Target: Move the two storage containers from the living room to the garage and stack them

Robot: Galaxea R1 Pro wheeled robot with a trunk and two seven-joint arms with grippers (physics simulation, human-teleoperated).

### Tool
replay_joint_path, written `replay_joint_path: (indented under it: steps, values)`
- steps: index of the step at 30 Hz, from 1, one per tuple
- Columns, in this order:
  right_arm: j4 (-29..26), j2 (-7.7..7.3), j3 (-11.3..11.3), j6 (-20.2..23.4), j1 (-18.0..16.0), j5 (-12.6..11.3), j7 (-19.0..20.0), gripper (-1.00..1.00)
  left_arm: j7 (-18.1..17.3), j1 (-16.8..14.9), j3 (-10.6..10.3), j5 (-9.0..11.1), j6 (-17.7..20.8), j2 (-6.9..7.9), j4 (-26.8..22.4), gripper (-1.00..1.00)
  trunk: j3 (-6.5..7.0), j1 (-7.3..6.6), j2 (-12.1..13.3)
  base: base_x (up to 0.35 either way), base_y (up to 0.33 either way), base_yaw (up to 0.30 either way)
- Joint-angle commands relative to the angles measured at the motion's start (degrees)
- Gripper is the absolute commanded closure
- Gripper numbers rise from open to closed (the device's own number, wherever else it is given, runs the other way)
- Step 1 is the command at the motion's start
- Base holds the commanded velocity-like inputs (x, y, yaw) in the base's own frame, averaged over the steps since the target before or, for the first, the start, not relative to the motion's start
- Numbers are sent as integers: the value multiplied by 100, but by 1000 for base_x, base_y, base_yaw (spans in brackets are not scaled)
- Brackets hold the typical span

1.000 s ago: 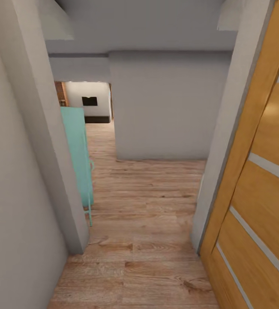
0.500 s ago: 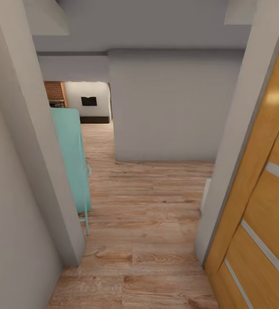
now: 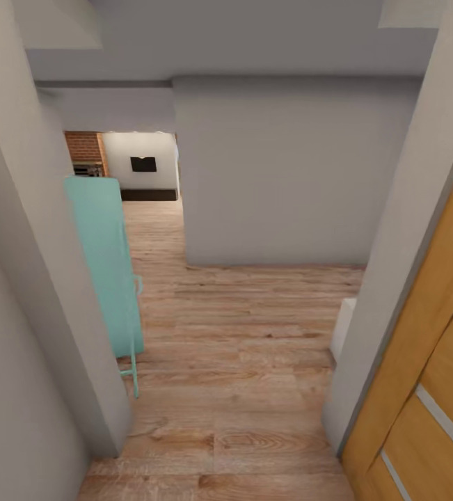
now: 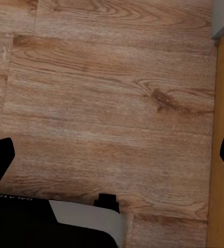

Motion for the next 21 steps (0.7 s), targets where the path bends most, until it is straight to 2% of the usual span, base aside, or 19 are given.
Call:
replay_joint_path:
  steps: [1, 8, 21]
  values:
    - [7, -2, 40, -19, -5, -7, 8, -100, -10, -5, 29, -14, -24, 6, 10, -100, -10, 6, -10, 324, 0, 0]
    - [4, -10, 45, -19, -5, 172, -46, -100, -10, -5, 27, -21, -36, 4, 13, -100, -10, 6, -10, 324, 0, 0]
    - [4, -11, 40, -24, -5, 208, -35, -100, -10, -5, 20, -14, -37, -32, 13, -100, -10, 6, -10, 324, 0, 0]
